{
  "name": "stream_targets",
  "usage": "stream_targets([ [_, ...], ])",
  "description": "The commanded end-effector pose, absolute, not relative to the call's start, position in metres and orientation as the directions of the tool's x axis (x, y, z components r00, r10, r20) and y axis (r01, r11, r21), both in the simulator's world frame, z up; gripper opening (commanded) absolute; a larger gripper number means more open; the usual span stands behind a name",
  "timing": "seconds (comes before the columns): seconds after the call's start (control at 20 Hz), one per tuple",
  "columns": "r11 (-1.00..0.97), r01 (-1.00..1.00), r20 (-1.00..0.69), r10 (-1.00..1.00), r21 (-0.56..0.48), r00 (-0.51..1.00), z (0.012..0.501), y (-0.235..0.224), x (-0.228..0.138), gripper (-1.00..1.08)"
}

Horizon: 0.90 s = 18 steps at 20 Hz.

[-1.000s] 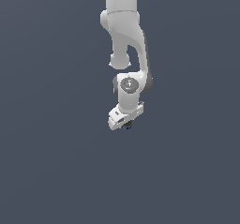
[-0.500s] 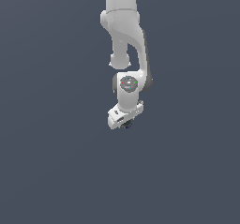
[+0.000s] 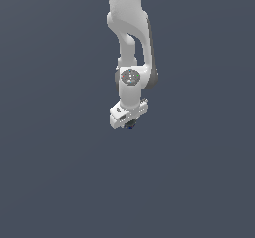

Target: Pick up the object and move it to a goal position.

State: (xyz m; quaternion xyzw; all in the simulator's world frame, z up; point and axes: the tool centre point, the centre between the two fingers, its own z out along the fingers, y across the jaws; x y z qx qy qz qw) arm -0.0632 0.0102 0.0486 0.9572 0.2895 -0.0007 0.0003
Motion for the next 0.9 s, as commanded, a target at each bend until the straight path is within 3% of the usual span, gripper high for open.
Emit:
stream_targets([
  [0.0,-0.833,0.554,0.0,0.554,0.001,0.833,0.062,0.001,-0.073,-1.0],
  [0.85,-0.832,0.554,0.0,0.554,0.0,0.832,0.135,-0.052,-0.13,-1.0],
])
